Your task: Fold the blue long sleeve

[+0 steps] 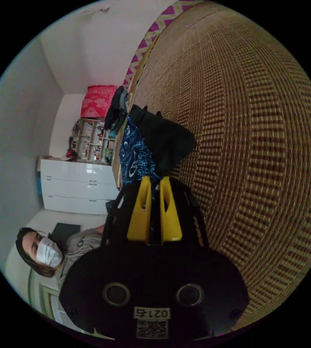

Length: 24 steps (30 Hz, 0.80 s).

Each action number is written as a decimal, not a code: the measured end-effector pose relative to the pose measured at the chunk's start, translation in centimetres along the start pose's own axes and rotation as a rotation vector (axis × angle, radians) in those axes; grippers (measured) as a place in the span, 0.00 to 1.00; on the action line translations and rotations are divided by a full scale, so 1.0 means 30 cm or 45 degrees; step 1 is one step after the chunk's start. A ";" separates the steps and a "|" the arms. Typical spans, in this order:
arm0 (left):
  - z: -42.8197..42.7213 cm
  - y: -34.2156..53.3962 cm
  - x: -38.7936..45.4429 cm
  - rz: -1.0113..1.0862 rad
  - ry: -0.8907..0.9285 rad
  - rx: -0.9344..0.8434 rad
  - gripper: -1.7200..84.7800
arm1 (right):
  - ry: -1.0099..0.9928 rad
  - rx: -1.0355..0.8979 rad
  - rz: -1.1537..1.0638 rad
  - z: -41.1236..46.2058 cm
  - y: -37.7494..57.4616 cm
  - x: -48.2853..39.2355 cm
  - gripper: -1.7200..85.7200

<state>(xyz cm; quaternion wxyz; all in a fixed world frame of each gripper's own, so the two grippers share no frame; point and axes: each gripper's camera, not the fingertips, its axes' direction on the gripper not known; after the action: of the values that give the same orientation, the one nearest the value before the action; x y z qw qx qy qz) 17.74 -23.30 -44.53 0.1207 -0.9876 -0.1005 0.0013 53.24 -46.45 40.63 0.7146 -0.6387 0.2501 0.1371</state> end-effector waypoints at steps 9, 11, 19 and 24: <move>-0.309 -0.063 0.121 0.132 0.258 0.208 0.01 | -0.083 0.060 -0.148 0.017 -0.094 -0.278 0.04; -0.422 -0.094 0.144 0.136 0.267 0.309 0.01 | -0.047 0.040 -0.201 0.083 -0.175 -0.391 0.05; -0.894 -0.225 -0.021 -0.145 0.105 0.834 0.03 | 0.087 -0.082 -0.276 0.770 -0.742 -0.636 0.10; -0.931 -0.179 -0.113 -0.240 0.141 0.989 0.09 | 0.164 -0.042 -0.197 1.054 -0.867 -0.521 0.15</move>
<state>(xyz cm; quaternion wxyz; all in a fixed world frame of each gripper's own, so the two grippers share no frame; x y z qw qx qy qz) 14.11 -25.51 -16.21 0.4898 -0.8535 -0.1759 -0.0252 59.31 -17.29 72.78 0.6949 -0.6754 0.2429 0.0443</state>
